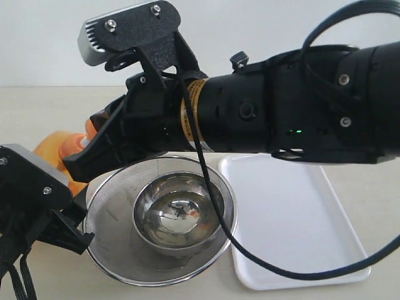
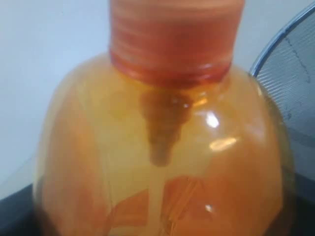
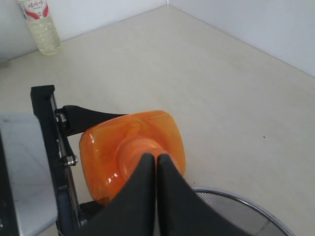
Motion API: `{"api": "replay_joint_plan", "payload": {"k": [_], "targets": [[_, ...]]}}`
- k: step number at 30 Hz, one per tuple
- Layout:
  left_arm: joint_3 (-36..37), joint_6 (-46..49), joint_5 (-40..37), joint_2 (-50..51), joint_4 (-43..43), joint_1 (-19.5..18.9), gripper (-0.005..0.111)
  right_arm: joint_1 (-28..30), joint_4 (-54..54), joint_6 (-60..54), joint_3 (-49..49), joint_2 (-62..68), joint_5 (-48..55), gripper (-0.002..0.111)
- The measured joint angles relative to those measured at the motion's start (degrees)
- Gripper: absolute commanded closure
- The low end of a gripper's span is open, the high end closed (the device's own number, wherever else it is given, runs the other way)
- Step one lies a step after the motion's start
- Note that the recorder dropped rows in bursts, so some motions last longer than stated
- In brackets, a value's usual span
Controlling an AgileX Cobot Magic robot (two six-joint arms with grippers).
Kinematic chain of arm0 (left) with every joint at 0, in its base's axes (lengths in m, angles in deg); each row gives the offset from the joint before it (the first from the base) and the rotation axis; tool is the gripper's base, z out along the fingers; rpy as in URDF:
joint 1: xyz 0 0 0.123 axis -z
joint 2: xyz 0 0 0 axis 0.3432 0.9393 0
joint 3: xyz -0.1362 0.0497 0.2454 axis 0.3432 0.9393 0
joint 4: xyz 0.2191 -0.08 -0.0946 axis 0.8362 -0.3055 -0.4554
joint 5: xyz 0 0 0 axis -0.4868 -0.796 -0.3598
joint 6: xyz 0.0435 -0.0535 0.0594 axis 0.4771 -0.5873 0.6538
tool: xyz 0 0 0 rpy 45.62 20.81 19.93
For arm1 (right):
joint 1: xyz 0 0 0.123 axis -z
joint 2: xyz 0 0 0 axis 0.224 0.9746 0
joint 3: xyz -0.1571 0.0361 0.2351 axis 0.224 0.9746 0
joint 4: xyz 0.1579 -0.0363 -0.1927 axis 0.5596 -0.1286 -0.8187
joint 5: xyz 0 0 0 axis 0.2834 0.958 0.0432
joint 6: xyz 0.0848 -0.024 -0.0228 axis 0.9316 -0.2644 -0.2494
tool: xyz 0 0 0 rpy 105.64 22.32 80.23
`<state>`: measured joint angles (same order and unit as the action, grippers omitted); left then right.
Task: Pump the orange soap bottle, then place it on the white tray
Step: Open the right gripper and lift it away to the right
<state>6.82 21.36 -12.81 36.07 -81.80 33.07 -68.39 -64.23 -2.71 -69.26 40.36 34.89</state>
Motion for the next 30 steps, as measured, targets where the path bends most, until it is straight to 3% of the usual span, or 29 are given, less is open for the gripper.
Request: {"api": "replay_joint_plan", "payload": {"k": [7,20,24,27,30], "targets": [[-1.06,-1.92,-0.74,0.0,4.25,0.25,0.102,-0.26,-0.65,-0.1,0.8,-6.59,7.36,0.108],[-1.07,-3.68,0.05,0.0,3.02,0.34,0.102,-0.48,-5.03,1.32,2.16,-19.86,17.14,0.108],[-1.07,-5.47,0.55,0.0,2.21,0.47,0.102,-0.48,-17.53,13.29,5.94,-20.66,20.89,0.108],[-1.07,-7.56,1.04,-0.14,1.74,0.47,0.102,-0.48,-31.67,31.03,10.2,-20.73,27.68,0.108],[-1.07,-10.34,1.23,-0.36,1.62,0.47,0.102,-0.48,-37.4,40.9,14.58,-20.73,35.04,0.108]]}}
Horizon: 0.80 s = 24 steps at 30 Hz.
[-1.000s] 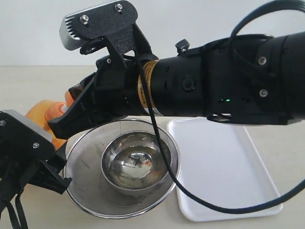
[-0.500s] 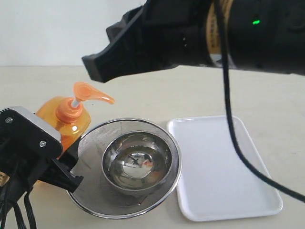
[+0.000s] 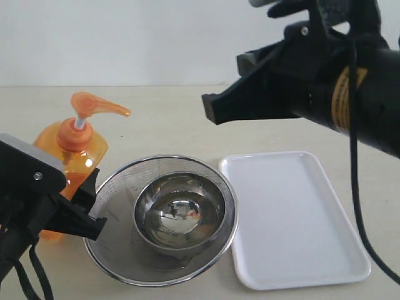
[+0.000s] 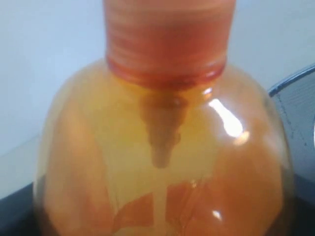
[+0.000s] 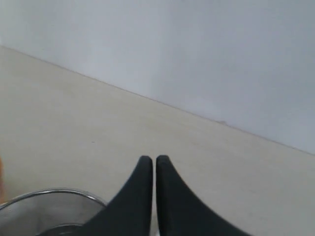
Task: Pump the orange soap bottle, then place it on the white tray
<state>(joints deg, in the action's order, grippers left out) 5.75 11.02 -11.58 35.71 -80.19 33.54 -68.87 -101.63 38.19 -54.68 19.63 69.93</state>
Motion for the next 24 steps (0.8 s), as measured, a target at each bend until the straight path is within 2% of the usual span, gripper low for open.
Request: {"api": "replay_joint_plan", "payload": {"k": [4,13,24], "targets": [[0.0,-4.54,0.91,0.0,-0.1,0.0,0.102,0.0,-1.37,3.29,3.26,-0.07,6.41,0.108],[0.0,-14.05,2.58,0.0,-2.52,0.0,0.102,0.0,-2.2,5.37,3.68,-0.07,12.59,0.108],[0.0,-22.65,2.8,0.0,-3.2,0.0,0.102,0.0,-2.2,5.46,3.68,-0.07,13.65,0.108]]}}
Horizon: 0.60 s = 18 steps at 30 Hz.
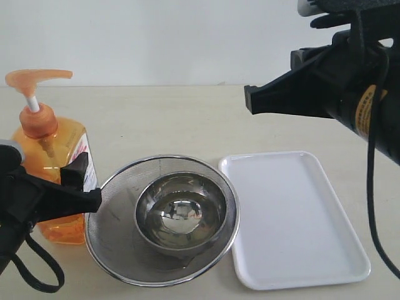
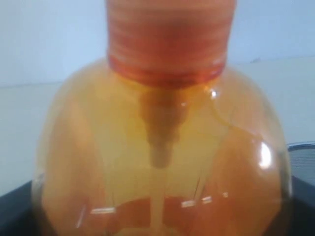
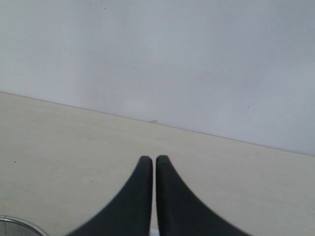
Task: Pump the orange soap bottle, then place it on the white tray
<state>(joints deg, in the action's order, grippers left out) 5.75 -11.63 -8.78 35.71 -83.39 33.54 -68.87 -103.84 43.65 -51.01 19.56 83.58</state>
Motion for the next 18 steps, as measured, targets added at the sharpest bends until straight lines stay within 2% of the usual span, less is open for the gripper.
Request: {"api": "replay_joint_plan", "payload": {"k": [2,8,14,18], "targets": [[0.0,-0.73,0.1,-0.09,0.0,0.0,0.102,0.0,0.0,0.0,0.0,0.0,0.0,0.108],[2.12,-5.27,1.06,-0.09,2.56,-3.28,0.102,0.0,0.0,0.0,0.0,0.0,-0.72,0.108],[4.97,-11.37,2.36,-0.21,9.56,-7.44,0.102,0.0,0.0,0.05,0.0,0.0,-1.42,0.108],[5.35,-12.47,2.36,-0.21,11.33,-7.92,0.102,0.0,0.0,0.76,0.0,0.0,-1.53,0.108]]}}
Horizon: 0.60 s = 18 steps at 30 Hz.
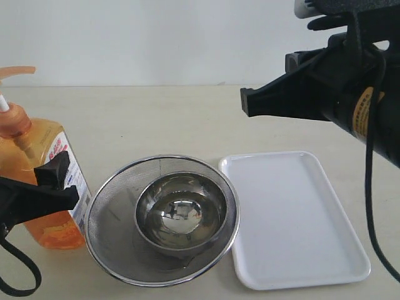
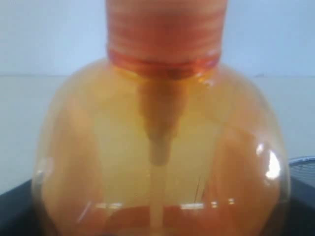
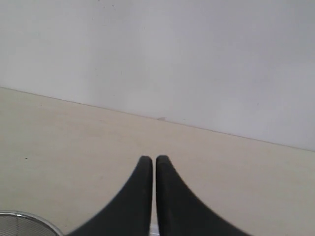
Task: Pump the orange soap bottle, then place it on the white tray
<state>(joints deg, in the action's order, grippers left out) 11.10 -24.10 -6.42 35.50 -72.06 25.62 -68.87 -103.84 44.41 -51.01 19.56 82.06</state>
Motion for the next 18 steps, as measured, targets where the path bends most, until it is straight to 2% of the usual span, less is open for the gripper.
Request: {"api": "replay_joint_plan", "payload": {"k": [18], "targets": [[0.0,-0.92,-0.41,0.0,1.0,-0.47,0.102,0.0,0.0,1.29,0.0,0.0,-2.03,0.108]]}}
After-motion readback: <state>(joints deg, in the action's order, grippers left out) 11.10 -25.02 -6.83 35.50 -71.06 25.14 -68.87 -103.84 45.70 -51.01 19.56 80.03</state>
